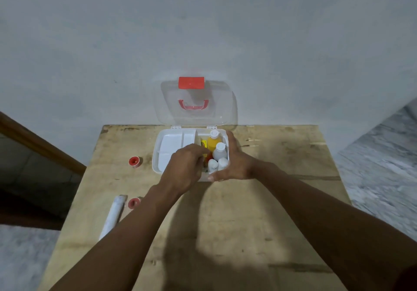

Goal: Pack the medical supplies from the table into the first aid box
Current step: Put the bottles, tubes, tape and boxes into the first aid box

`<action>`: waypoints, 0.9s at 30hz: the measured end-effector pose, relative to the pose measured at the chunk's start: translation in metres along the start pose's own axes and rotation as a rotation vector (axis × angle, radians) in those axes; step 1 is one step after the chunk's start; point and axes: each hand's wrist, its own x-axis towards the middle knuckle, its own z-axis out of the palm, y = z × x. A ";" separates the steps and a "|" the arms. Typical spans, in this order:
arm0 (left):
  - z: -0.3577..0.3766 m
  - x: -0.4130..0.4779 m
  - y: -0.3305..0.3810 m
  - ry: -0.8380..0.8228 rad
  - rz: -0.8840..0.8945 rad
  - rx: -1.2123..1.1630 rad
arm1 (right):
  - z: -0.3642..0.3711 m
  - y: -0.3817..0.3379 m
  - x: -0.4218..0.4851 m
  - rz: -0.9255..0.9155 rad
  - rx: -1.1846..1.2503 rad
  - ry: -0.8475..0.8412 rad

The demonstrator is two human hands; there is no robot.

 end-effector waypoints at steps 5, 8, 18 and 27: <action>0.002 -0.040 -0.006 0.330 -0.071 -0.112 | 0.001 -0.001 0.001 -0.005 -0.013 0.002; 0.005 -0.073 -0.014 0.358 -0.181 -0.126 | 0.000 0.003 0.002 -0.038 -0.014 0.057; -0.012 -0.204 -0.107 0.368 -0.545 0.063 | 0.007 -0.031 -0.009 0.051 -0.044 0.044; -0.040 -0.188 -0.161 -0.069 -0.606 0.066 | 0.007 -0.034 -0.007 0.153 -0.090 0.065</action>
